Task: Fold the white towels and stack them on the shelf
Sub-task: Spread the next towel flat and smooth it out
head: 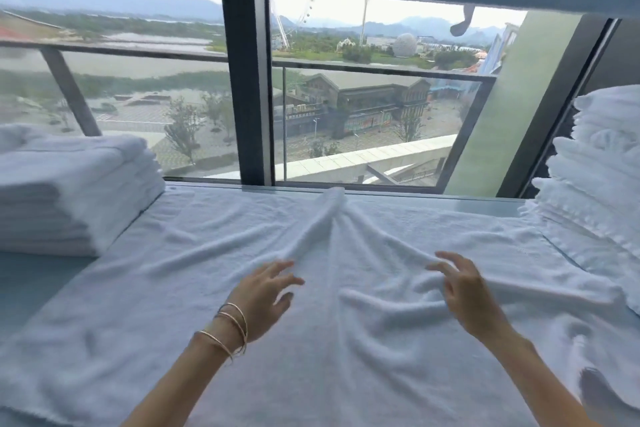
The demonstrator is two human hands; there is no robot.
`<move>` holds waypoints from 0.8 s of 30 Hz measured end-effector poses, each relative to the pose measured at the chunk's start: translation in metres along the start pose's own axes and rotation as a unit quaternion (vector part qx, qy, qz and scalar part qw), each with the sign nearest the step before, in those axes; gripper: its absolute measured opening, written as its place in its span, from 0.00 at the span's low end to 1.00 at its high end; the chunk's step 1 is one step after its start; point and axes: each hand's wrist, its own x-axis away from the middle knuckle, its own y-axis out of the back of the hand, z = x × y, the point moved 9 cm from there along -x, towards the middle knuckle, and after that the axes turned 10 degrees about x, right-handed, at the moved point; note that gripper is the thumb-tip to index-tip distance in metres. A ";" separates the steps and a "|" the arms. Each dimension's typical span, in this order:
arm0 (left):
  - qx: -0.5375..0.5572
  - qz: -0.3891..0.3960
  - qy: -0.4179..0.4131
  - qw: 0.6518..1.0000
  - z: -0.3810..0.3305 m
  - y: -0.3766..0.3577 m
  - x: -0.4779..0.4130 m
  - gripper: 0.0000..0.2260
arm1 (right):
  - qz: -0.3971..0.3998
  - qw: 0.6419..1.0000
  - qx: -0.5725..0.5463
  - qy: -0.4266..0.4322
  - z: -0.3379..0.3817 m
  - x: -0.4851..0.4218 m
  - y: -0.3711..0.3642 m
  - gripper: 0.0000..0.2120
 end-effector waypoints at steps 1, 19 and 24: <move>-0.014 -0.024 0.038 0.999 0.025 0.021 0.013 0.13 | 0.000 0.998 -0.025 0.056 0.051 -0.008 -0.007 0.22; -0.136 -0.027 0.373 0.917 0.278 0.152 0.235 0.26 | 0.158 0.865 -0.112 0.463 0.545 -0.027 -0.131 0.24; -0.008 -0.059 0.382 0.922 0.285 0.154 0.227 0.24 | 0.183 0.825 -0.068 0.531 0.591 -0.042 -0.154 0.29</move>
